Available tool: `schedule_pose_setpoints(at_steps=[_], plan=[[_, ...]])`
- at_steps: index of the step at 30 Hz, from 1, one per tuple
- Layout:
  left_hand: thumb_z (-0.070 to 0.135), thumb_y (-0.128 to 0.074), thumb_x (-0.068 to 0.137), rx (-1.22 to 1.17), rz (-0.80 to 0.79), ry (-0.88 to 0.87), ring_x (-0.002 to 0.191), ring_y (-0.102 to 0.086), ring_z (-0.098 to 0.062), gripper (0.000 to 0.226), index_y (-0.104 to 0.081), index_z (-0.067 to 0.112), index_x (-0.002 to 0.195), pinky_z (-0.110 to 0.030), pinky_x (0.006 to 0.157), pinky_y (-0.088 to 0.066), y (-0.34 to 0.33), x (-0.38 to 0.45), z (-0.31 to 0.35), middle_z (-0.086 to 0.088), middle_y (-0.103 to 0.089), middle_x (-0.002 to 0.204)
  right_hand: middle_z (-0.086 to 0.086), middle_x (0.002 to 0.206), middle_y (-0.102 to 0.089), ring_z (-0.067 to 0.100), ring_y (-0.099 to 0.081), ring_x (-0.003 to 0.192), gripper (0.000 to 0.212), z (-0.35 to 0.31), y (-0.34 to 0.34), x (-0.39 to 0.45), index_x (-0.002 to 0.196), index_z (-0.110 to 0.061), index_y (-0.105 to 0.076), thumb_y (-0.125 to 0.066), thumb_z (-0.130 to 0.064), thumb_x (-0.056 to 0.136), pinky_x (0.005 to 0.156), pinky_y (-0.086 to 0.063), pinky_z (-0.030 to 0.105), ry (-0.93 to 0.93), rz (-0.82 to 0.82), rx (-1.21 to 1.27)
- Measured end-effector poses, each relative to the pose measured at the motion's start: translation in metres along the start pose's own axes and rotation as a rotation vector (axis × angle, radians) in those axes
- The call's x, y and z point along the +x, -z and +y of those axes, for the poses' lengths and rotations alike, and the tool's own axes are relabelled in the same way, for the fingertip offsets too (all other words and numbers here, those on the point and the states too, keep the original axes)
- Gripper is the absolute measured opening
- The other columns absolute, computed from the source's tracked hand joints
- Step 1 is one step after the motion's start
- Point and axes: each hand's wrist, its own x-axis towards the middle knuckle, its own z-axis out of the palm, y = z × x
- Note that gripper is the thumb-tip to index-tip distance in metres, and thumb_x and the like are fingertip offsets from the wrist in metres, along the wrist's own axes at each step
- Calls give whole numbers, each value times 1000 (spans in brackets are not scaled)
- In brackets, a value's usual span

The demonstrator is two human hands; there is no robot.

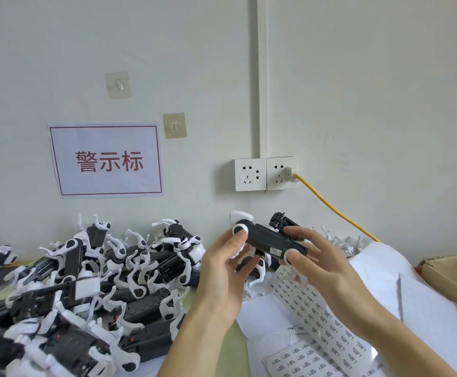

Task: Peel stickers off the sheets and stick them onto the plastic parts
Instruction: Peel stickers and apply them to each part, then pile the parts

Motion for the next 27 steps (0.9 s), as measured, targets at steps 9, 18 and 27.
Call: schedule_pose_setpoints(at_steps=[9,18,27], plan=[[54,-76,66,223,221,73,72,-68,-16,63,-65,11,111,-31,60,-51,-3,3,-7,-6,-72,86,-6,94,-73,18,-73,78,23,-2,-2,1,115,-37,-66,-57,-46,96,69,-60,34,-40,3,-144],[37,-42,104,712,308,-99,94,-67,-31,28,-63,20,97,-58,87,-54,-7,3,-18,-8,-69,100,15,64,-62,25,-52,50,48,-2,44,4,89,-13,-69,-51,-57,80,49,-45,32,-309,90,-59],[29,-48,103,950,274,-266,90,-62,-29,20,-60,28,88,-49,86,-49,-29,-2,-49,1,-67,93,9,75,-70,30,-65,63,30,-16,123,0,94,-15,-64,-51,-42,92,45,-47,22,-444,557,199]])
